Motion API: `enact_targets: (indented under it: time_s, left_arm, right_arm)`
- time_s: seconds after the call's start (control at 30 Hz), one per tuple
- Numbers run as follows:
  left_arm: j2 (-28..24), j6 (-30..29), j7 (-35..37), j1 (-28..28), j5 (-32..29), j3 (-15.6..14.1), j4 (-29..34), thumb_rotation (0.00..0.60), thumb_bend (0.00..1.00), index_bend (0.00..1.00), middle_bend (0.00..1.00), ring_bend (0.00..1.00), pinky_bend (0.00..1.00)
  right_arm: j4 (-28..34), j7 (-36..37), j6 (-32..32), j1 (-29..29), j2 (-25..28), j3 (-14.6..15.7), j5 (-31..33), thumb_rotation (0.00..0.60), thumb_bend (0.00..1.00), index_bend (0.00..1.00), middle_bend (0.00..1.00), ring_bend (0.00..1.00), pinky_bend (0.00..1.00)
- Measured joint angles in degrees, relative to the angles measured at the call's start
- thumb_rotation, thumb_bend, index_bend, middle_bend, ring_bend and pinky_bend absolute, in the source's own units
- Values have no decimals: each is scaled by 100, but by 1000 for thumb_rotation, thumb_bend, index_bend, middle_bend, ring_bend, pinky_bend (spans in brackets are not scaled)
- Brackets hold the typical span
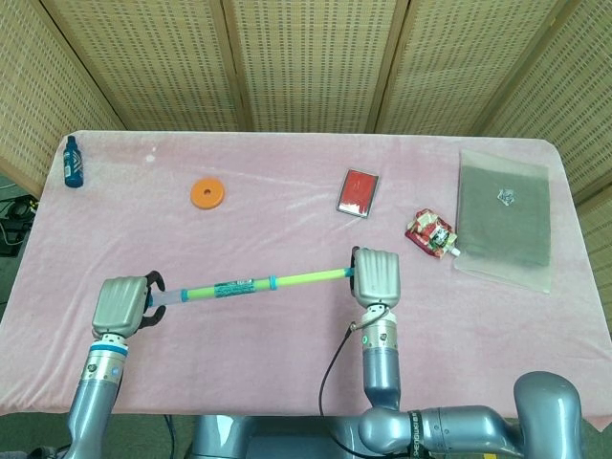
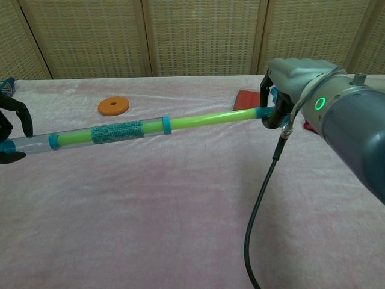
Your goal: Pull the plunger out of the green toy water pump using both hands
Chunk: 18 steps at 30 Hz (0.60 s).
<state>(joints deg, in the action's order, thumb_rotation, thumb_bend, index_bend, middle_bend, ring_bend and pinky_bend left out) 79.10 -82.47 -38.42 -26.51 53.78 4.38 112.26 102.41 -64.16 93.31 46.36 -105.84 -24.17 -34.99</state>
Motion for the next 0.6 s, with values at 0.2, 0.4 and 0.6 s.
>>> enact_targets:
  time_s: [0.2,0.4,0.6]
  left_arm:
    - [-254,2,276,161,208,-51,-97,600,531,554,808,726,664]
    - [-400,45,390,245,269,-69,-217,600,532,554,808,726,664]
    - [-444,127,475,303,291,-79,-322,600,532,555,808,726,664]
  right_arm:
    - [-99,136,-82,-148,228,46,57,600,607,866,1000,985,863]
    - [-164,226,-111,-230,398,43,72,600,608,865,1000,985,863]
    - [-161,231,-105,-258,547,2,99,600,608,866,1000,985,863]
